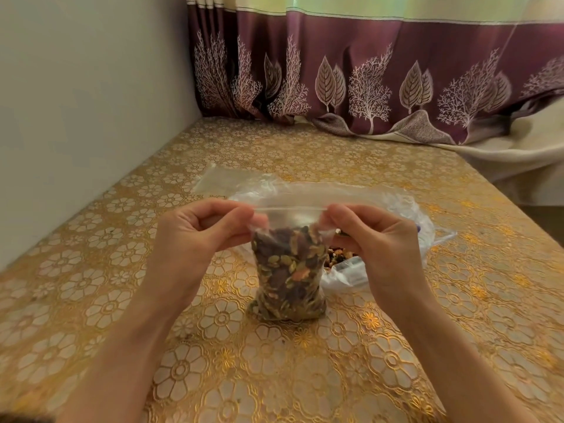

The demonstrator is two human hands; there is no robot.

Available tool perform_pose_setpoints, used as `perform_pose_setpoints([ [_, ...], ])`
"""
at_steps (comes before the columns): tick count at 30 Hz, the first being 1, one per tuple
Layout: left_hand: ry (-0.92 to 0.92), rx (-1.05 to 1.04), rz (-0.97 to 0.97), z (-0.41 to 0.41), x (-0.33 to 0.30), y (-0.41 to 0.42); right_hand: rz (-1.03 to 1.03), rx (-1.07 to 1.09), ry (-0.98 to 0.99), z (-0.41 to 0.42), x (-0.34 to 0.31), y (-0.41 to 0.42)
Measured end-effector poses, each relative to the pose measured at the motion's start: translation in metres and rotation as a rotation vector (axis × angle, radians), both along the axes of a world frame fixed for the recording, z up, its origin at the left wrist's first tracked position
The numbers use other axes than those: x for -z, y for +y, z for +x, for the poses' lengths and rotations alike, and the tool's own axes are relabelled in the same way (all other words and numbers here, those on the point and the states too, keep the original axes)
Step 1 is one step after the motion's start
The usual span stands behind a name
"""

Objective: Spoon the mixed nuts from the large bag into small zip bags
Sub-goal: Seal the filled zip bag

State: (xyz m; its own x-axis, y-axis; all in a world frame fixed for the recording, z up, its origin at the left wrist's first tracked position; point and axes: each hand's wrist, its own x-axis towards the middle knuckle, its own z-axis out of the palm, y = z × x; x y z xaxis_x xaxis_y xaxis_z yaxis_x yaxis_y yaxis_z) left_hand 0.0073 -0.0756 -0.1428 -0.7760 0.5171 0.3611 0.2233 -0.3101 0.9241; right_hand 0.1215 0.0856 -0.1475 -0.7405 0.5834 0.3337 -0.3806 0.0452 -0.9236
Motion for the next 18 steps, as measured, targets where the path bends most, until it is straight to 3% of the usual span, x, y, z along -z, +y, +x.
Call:
perform_pose_setpoints([
  [18,0.198,-0.102,-0.115,0.0059,0.0015,0.0035,0.21,-0.04,-0.052,-0.0001,0.0001,0.0002],
])
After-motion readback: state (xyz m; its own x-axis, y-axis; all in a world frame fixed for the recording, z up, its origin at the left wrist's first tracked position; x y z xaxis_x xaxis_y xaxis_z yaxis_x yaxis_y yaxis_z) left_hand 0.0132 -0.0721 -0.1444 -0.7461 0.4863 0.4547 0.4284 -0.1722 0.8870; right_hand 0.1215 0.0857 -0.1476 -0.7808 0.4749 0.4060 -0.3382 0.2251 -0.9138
